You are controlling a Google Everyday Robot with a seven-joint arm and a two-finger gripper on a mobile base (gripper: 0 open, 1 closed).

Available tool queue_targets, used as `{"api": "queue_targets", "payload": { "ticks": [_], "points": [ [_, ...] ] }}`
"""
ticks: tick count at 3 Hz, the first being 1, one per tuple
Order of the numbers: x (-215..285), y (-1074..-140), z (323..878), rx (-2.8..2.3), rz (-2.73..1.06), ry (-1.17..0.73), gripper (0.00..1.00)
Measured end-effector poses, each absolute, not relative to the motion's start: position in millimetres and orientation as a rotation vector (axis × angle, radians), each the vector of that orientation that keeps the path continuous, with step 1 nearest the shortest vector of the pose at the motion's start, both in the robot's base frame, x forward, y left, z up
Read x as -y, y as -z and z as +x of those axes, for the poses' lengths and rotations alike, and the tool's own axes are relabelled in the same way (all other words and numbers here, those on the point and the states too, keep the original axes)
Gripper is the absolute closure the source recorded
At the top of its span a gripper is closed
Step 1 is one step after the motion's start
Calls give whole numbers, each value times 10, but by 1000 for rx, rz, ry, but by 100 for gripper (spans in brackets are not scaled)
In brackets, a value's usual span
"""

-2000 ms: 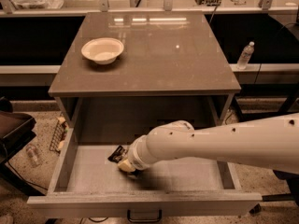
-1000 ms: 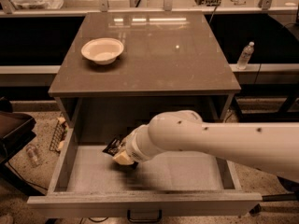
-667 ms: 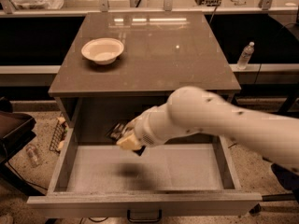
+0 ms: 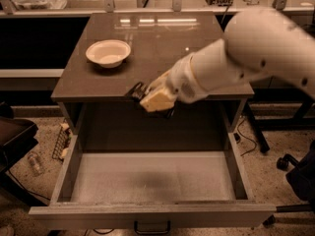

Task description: Pick rxbar chocolate from top drawer and place on counter

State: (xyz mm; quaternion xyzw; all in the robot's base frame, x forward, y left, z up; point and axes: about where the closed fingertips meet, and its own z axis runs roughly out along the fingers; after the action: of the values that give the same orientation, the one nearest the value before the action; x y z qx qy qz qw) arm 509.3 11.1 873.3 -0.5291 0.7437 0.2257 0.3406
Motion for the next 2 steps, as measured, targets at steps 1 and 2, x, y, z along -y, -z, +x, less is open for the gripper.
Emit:
{"api": "queue_targets", "payload": {
  "ticks": [1, 2],
  "points": [
    [-364, -9612, 5698, -1904, -1388, -502, 100],
    [-331, -9621, 5742, -1915, -1367, -503, 100]
  ]
}}
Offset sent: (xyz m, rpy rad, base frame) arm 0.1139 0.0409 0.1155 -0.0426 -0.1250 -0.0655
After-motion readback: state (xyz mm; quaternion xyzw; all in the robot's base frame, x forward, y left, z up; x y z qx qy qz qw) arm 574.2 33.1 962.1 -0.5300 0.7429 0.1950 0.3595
